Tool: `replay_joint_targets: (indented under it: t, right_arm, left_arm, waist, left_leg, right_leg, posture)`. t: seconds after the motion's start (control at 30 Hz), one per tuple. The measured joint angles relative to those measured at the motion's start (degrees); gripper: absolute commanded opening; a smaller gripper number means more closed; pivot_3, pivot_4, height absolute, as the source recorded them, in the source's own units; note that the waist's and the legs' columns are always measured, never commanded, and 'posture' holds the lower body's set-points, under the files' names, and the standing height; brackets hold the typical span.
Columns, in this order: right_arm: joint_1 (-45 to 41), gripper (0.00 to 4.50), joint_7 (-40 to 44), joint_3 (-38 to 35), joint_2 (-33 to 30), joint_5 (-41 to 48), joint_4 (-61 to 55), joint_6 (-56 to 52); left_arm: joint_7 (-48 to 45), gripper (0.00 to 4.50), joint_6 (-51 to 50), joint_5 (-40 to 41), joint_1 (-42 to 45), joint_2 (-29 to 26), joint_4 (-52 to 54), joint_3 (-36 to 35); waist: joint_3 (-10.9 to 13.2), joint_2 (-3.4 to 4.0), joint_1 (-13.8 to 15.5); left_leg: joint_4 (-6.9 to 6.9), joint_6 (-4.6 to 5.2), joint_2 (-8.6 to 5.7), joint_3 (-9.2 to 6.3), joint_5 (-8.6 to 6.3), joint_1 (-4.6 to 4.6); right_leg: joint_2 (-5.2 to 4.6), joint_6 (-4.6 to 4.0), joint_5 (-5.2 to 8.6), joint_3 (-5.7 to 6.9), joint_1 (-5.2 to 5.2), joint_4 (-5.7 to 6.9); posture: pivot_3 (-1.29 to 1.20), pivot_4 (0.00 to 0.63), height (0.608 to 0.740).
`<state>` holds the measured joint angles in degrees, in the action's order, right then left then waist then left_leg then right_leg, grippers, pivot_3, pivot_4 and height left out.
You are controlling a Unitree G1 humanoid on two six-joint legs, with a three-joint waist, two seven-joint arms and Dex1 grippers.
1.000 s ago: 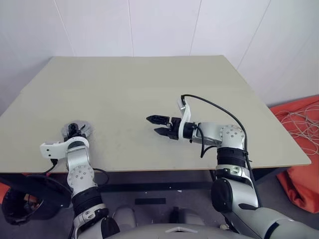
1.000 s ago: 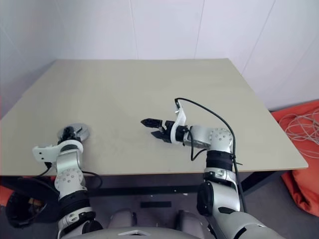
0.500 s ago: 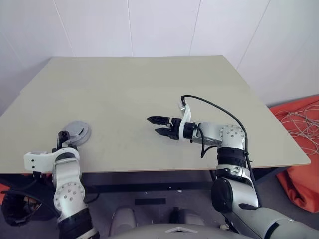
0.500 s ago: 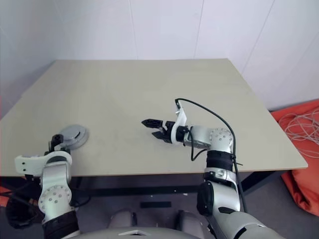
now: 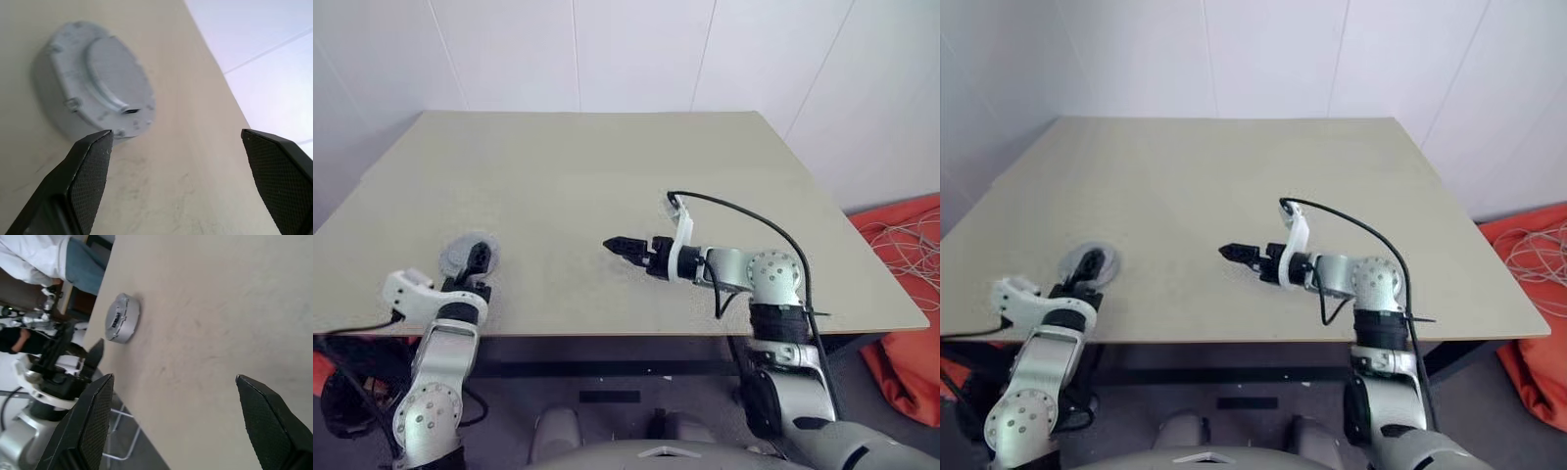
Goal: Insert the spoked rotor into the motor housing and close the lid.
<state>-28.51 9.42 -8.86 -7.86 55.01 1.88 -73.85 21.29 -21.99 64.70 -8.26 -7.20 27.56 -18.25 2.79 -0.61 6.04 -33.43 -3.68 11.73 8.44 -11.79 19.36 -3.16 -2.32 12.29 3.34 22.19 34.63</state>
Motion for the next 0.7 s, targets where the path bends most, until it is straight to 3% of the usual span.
replay_joint_targets:
  t: [0.23,0.4,0.7]
  right_arm:
    - [8.7,4.5,9.6,10.3,-6.69,-17.94,-7.4,24.73]
    - [16.95,4.5,13.49,16.95,-10.97,-33.17,-8.14,45.29]
    - [21.33,4.5,12.14,14.98,-8.4,-41.65,-6.58,63.98]
  left_arm:
    - [-14.59,4.43,3.07,-19.3,0.32,-7.7,-2.63,7.96]
    - [-22.93,4.43,10.54,-33.36,-2.7,-8.65,-8.05,13.08]
    - [-31.65,4.43,26.62,-47.21,-3.06,-6.1,-14.17,16.58]
  waist:
    - [-0.01,0.02,-0.18]
    - [0.0,0.02,-0.42]
    - [0.0,0.06,-0.67]
  left_leg:
    - [0.03,0.02,-0.02,0.02,-0.01,0.01]
    - [0.04,0.14,0.0,0.01,-0.08,0.22]
    - [0.05,0.39,-0.02,0.05,-0.22,-0.05]
  right_leg:
    - [-0.01,-0.08,0.06,-0.01,0.03,-0.07]
    - [0.0,-0.19,0.12,-0.01,0.18,-0.15]
    - [-0.02,-0.24,0.14,-0.06,-0.02,-0.1]
  posture:
    - [0.0,0.0,0.74]
    - [0.0,0.0,0.74]
    - [0.0,0.0,0.74]
